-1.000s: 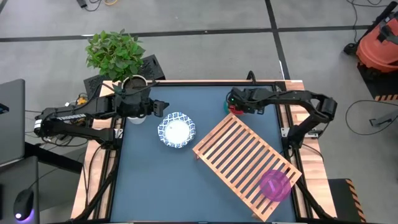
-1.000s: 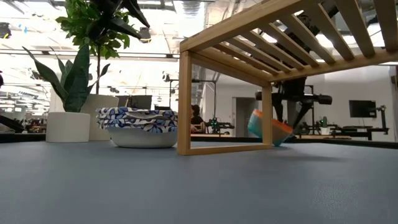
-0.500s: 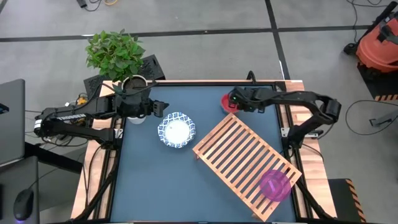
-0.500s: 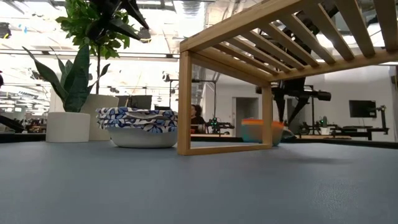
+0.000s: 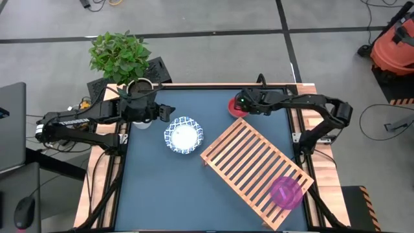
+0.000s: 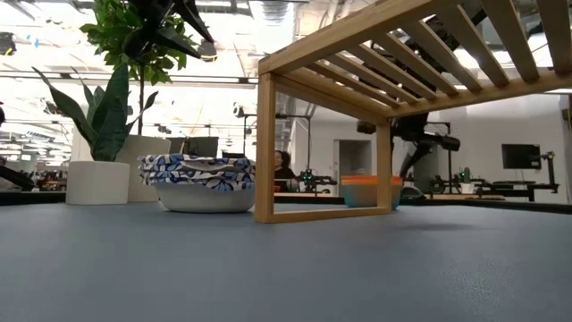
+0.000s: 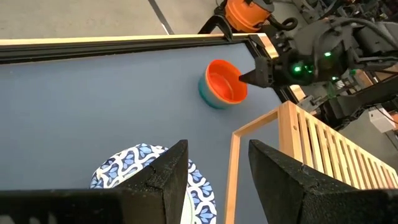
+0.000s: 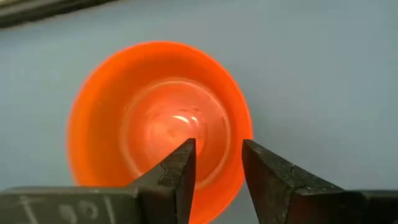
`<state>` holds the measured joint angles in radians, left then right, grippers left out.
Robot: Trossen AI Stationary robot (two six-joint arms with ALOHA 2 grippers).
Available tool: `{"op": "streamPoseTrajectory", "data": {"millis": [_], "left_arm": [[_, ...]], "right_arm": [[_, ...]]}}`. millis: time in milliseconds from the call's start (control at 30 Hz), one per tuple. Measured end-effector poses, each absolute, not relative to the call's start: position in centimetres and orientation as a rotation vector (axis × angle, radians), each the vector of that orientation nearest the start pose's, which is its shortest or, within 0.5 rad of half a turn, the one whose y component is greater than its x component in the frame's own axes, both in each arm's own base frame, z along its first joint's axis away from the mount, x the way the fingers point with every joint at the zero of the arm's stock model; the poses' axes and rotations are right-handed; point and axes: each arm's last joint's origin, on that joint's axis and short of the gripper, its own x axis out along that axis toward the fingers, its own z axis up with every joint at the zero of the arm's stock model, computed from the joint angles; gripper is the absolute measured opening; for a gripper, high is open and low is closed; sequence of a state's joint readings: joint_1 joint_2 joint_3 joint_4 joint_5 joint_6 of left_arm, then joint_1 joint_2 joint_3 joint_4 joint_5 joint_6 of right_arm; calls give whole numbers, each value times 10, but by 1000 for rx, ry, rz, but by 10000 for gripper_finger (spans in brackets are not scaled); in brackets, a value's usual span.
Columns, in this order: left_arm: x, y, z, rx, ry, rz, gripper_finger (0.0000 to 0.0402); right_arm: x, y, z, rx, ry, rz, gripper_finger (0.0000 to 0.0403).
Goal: Place and stack bowls onto a shelf
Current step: Stack the small red bowl on top of the small purple bowl on the shelf
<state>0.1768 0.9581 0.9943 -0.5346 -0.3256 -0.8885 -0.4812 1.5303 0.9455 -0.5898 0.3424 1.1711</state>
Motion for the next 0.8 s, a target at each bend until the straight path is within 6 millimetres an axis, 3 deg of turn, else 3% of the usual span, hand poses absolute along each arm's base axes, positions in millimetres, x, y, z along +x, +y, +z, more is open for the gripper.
{"op": "streamPoseTrajectory", "data": {"millis": [300, 533, 800], "left_arm": [[189, 43, 342, -828, 255, 680, 153], [189, 43, 342, -827, 254, 683, 153], [188, 48, 342, -831, 245, 703, 153]], "right_arm": [[249, -144, 182, 1058, 687, -1353, 143], [244, -141, 197, 1042, 658, -1324, 143], [242, -143, 197, 1029, 657, -1348, 142]]}}
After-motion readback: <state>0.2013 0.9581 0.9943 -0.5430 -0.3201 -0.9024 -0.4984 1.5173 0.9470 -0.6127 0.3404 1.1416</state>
